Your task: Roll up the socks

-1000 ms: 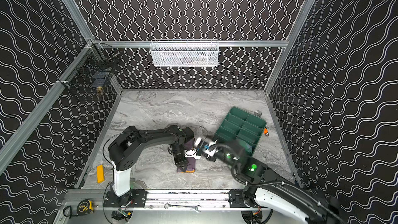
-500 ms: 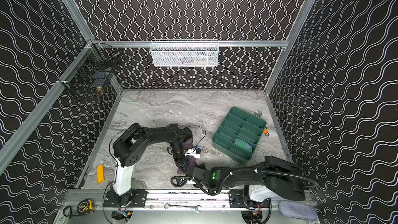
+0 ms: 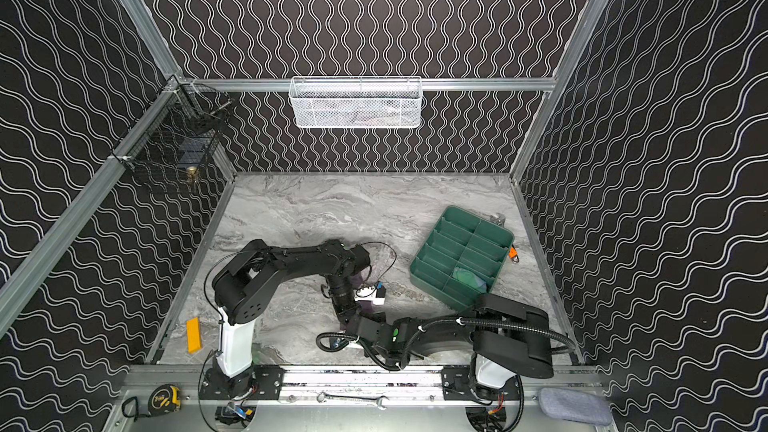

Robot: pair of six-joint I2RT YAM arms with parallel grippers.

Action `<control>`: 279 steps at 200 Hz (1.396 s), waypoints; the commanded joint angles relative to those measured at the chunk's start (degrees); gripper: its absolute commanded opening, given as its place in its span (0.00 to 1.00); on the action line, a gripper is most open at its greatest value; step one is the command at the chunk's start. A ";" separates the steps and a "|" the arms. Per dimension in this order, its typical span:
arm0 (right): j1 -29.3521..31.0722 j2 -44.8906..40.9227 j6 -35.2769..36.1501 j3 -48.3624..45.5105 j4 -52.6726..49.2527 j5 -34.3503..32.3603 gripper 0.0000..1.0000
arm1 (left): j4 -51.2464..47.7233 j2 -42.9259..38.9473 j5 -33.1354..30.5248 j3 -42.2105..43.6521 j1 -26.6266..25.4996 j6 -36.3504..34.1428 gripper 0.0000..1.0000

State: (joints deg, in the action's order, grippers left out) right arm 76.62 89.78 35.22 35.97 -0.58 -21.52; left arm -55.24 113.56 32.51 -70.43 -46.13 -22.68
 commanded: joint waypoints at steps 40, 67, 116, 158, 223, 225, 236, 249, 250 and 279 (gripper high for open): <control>-7.18 1.25 -5.61 6.53 -21.99 26.41 0.00 | 11.77 -20.10 -17.68 7.58 0.32 7.01 0.43; -11.21 2.87 -4.48 10.99 -27.10 37.84 0.00 | 12.92 -34.31 -33.20 11.69 1.56 11.27 0.44; -15.84 12.65 -3.21 22.27 -37.34 50.27 0.00 | 22.11 -72.18 -58.93 16.39 1.81 9.10 0.53; -19.07 24.42 -6.77 30.94 -41.94 49.60 0.00 | 16.04 -80.34 -29.43 13.12 1.80 -7.74 0.67; -23.04 27.92 -7.72 31.68 -37.99 48.02 0.00 | 11.73 -58.52 -27.72 19.84 -8.03 -13.40 0.60; -23.15 27.93 -7.65 31.64 -37.83 47.98 0.00 | 12.15 -58.05 -29.09 20.30 -9.53 -13.37 0.61; -23.48 28.20 -7.39 31.37 -37.38 48.22 0.00 | 13.36 -55.11 -33.73 21.97 -15.44 -13.04 0.63; -23.92 28.64 -7.36 31.39 -36.97 48.32 0.00 | 14.53 -50.57 -36.30 23.41 -19.78 -11.52 0.63; -23.99 28.62 -7.41 31.37 -36.92 48.28 0.00 | 14.63 -50.21 -36.52 23.50 -20.05 -11.34 0.63; -24.62 29.15 -7.41 31.16 -36.04 48.30 0.00 | 18.48 -38.55 -42.61 25.56 -26.17 -6.72 0.61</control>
State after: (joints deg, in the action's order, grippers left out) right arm 52.49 117.25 27.62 68.16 -40.03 44.77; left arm -40.82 68.62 -2.37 -46.13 -69.04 -33.23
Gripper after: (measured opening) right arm 0.096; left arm 0.612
